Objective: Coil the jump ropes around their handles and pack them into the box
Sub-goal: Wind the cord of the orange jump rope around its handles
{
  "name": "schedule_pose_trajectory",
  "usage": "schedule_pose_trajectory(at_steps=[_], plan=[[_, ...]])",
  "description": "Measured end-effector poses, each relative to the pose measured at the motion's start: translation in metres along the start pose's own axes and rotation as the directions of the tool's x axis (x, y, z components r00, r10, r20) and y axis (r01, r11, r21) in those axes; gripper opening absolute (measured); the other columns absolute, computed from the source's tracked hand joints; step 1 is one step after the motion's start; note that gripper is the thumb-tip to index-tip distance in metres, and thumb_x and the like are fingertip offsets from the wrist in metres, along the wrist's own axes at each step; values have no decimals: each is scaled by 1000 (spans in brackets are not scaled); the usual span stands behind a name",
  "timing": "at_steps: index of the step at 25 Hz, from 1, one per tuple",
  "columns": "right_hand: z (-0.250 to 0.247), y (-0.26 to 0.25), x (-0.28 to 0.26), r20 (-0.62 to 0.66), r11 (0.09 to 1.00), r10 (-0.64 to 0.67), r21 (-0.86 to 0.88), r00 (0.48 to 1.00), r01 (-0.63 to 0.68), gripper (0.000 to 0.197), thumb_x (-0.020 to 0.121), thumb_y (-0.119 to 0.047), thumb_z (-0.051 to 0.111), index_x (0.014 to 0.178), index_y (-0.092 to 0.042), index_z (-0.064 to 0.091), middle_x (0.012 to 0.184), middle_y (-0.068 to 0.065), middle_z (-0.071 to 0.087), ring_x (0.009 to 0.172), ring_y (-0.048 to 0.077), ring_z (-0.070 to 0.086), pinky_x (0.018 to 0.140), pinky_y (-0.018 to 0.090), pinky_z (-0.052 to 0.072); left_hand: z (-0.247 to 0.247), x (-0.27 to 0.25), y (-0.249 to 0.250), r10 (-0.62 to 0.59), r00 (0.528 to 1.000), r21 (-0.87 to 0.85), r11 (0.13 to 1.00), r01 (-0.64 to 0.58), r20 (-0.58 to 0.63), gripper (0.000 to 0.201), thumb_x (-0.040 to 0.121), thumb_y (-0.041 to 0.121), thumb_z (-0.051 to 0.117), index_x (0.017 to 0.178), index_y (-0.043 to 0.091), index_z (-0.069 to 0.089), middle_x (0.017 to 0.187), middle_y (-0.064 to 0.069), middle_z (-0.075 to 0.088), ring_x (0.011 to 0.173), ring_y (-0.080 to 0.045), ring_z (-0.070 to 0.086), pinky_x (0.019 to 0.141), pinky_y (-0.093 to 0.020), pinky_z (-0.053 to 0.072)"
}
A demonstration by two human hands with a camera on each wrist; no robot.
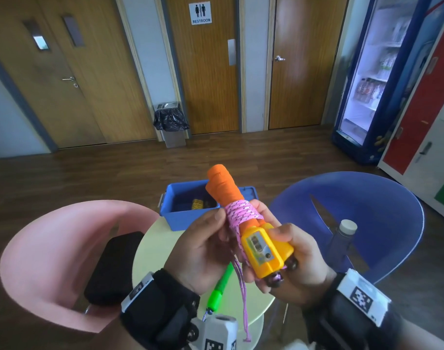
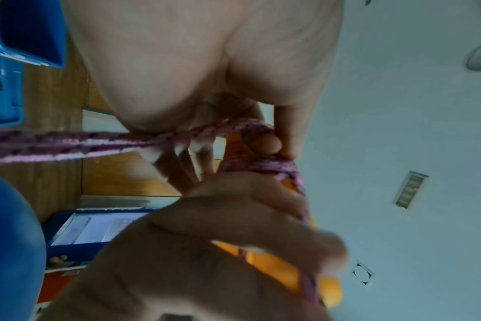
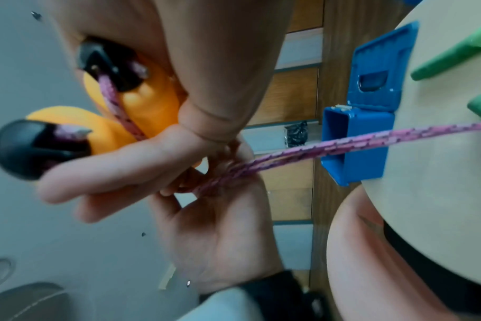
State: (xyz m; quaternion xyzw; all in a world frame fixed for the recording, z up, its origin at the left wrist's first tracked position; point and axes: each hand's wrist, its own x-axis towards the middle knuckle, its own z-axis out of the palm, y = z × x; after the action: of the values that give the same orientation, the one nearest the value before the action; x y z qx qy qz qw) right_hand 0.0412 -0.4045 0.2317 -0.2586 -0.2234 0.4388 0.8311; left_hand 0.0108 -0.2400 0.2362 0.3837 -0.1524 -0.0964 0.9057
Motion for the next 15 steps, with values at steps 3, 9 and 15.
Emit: schedule_pose_trajectory(at_steps=[3,9,15], plan=[[0,-1,4,-231,993,-24,-116,973,-3,60,73,-16,70,129,-27,51,97,25,64,62,38,65,46,33,54,-1,4,-2,61,981,212,977,-21,-185,32,85,38,69,78,7,71,75,-12,59,67,-26,59,64,-35,51],[-1,-7,10,-350,668,-259,-738,900,-95,27,88,-34,58,112,-22,61,78,8,59,66,18,53,58,29,45,-6,15,-5,397,856,709,703,-51,-332,40,71,42,78,54,11,57,63,-6,53,69,-25,48,76,-41,38],[-2,-1,13,-382,613,-327,-782,864,-113,16,96,-27,58,110,-23,53,86,22,63,65,22,58,53,30,47,0,12,-2,434,872,877,480,-10,-228,40,78,48,69,65,10,66,70,-11,64,69,-25,58,70,-39,47]])
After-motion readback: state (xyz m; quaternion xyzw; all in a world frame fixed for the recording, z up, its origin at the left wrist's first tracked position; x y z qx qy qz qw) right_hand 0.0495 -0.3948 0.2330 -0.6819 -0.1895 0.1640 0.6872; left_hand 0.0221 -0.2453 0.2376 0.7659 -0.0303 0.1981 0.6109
